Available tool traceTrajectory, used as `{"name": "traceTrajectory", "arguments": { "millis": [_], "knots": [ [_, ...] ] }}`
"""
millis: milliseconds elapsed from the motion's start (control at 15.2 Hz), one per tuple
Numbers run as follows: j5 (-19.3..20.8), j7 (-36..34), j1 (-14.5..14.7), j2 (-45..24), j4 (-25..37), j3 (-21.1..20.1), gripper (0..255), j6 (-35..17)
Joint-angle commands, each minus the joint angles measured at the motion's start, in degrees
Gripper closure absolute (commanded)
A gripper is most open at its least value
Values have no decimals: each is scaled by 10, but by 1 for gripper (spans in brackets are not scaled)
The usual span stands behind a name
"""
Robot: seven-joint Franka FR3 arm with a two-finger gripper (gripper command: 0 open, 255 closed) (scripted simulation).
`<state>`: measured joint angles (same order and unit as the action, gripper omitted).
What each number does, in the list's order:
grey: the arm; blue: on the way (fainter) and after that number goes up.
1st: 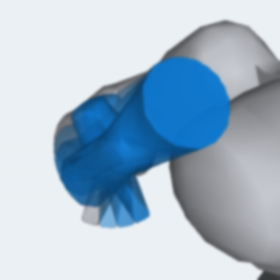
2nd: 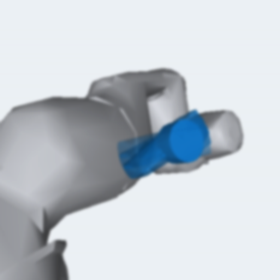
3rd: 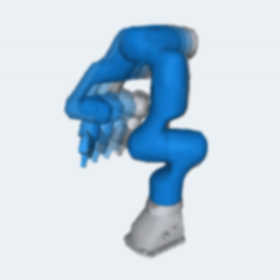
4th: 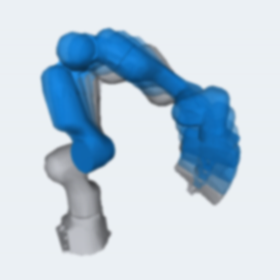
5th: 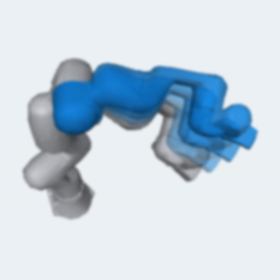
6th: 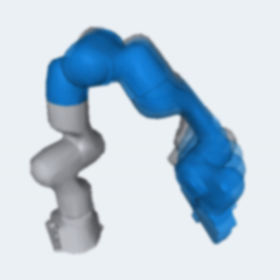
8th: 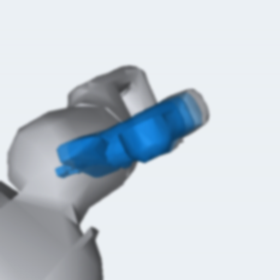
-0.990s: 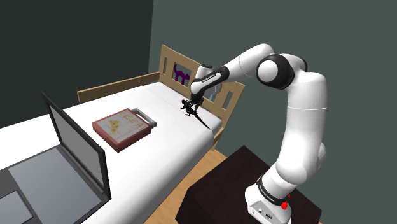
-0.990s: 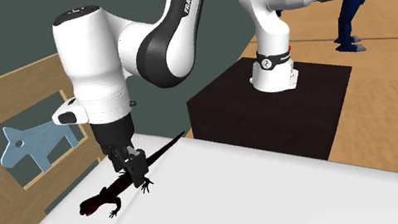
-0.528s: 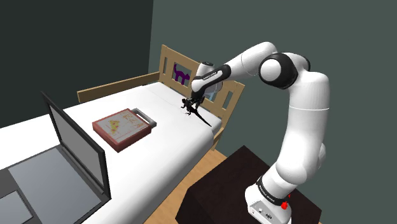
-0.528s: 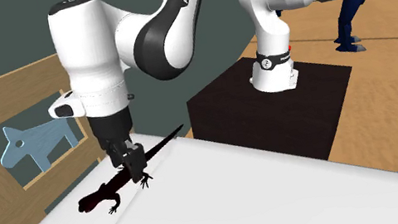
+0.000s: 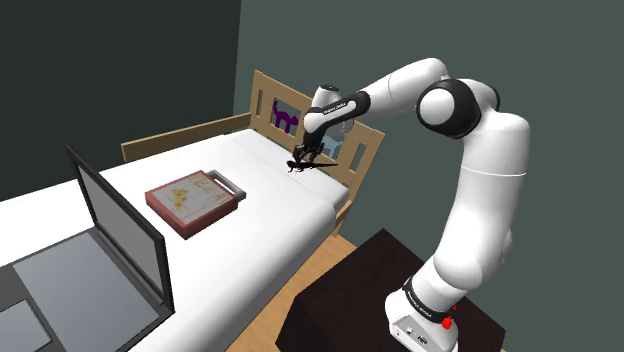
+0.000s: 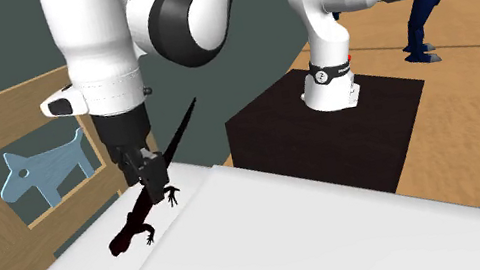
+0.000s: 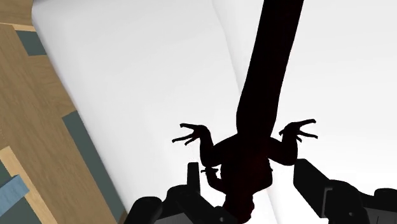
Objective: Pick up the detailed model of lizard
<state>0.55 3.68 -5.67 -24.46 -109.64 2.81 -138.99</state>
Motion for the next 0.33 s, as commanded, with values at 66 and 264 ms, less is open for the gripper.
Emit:
{"name": "traceTrajectory", "arguments": {
  "millis": [66, 264],
  "knots": [
    [1, -1, 1, 16, 2, 0, 255, 17],
    [1, -1, 1, 21, 4, 0, 255, 25]
  ]
}}
